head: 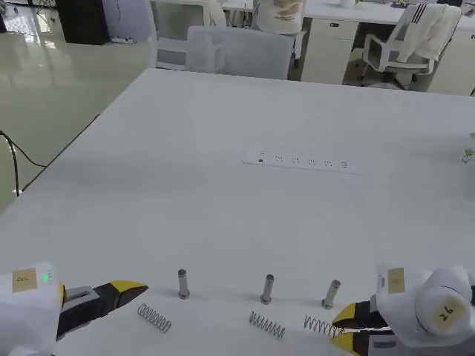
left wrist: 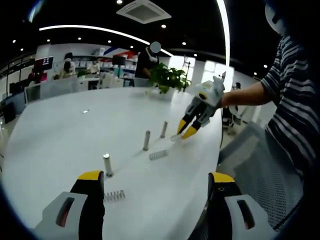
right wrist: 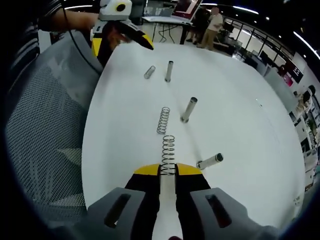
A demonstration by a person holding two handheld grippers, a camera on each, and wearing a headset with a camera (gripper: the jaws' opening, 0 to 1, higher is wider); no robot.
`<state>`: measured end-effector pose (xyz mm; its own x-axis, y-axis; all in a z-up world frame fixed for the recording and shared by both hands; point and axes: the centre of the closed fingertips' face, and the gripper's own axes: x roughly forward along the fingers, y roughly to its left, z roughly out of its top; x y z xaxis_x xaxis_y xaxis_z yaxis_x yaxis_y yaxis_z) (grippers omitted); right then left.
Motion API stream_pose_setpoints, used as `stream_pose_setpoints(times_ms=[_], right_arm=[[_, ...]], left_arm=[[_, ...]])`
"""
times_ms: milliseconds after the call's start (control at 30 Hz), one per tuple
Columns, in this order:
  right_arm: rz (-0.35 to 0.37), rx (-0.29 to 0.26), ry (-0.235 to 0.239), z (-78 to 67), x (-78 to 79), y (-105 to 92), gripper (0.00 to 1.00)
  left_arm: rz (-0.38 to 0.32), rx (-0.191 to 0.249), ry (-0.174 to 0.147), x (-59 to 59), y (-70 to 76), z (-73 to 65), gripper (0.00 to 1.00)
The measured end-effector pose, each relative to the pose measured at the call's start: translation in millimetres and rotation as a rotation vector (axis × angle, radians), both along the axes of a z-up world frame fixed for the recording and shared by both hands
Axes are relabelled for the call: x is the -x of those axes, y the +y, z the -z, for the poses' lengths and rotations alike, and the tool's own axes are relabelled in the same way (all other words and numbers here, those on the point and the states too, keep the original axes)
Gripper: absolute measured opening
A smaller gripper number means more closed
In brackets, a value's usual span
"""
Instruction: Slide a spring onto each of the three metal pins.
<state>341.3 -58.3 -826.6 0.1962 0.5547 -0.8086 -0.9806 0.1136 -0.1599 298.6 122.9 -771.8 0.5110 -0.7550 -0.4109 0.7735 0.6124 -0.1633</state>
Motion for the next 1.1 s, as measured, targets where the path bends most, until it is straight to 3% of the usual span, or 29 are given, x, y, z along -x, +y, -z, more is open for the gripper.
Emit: stream_pose_setpoints(times_ms=[200,433,967,1100], right_arm=[[-0.040,-0.015,0.003,-18.3,-1.0,-4.3,0.08],[-0.105,-0.043,-0.006,-32.8,12.9,13.4,0.08],[-0.198,-0.065,-0.017,-39.2,25.3,38.2,0.08],[-0.214,-0.065,-0.034,-40.6,23.8,40.4,0.08]], left_arm=[[0.055,0.000,-0.001,-2.0,-14.6,-3.4,0.75],[0.126,0.027,-0.005,-4.7,-40.9,-6.3,0.68],[0.281,0.053,-0.055,-20.7,-89.1,-5.9,0.45],[0.309,0.059,-0.054,-23.3,-98.2,-4.9,0.41]])
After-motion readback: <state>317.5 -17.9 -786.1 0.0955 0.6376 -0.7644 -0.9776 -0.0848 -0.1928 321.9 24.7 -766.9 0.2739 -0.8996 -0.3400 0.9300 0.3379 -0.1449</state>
